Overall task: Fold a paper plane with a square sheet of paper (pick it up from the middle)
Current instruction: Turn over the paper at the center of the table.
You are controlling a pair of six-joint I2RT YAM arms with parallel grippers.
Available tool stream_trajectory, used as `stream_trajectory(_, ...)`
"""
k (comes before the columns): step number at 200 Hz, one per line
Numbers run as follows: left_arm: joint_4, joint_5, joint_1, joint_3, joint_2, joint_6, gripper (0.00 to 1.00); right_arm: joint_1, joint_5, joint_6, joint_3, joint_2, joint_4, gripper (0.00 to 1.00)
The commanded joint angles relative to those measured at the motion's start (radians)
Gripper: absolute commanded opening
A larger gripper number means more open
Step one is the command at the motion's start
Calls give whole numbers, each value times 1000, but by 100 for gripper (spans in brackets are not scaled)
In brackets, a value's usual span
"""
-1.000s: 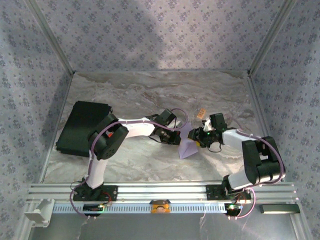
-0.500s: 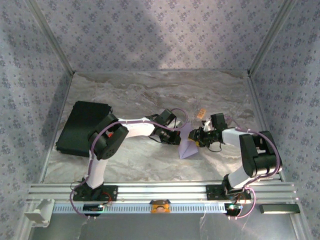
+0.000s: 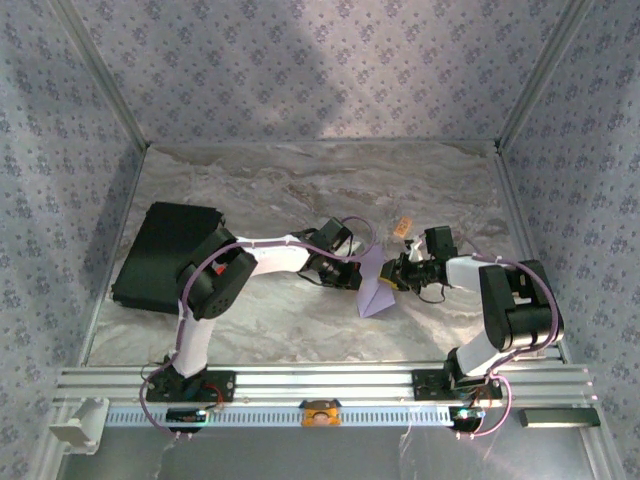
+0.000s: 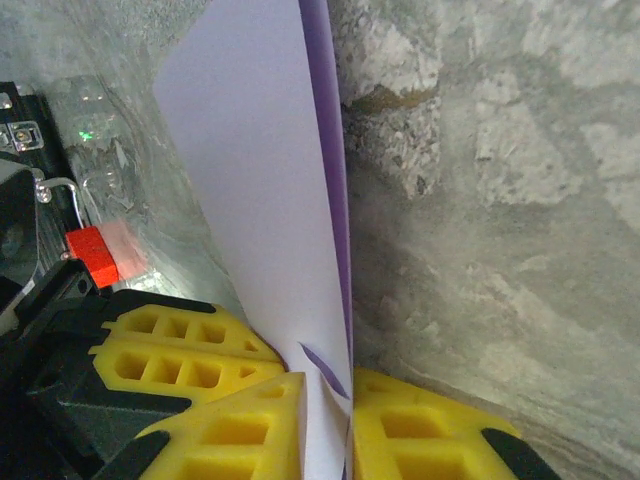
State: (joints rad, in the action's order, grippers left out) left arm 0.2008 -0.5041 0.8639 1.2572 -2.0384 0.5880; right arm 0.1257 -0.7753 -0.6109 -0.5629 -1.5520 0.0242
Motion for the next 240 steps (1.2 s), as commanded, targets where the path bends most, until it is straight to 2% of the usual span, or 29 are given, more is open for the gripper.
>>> stream_trajectory(1, 27, 10, -9, -24, 19, -1, 2, -12, -30, 16, -5, -13, -6, 14)
stream_trajectory(37, 7, 16, -9, -38, 52, 5, 6, -15, -37, 12, 4, -1, -22, 8)
stream_trajectory(57, -47, 38, -5, -77, 100, 28, 15, -15, -26, 11, 9, 23, -20, 6)
stream_trajectory(76, -79, 66, 1, -104, 152, 39, 17, -11, -6, -4, 17, 48, -20, 6)
stream_trajectory(133, -94, 253, 9, -202, 344, 36, 23, 37, 133, 23, 22, 230, 87, 5)
stream_trajectory(160, -166, 331, 13, -296, 432, 64, 25, 43, 173, 32, 38, 326, 127, 5)
stream_trajectory(181, -139, 413, 12, -331, 490, 64, 27, 55, 201, 43, 50, 397, 149, 5)
stream_trajectory(240, -148, 579, 11, -434, 665, 77, 46, 161, 324, 65, 67, 558, 197, 5)
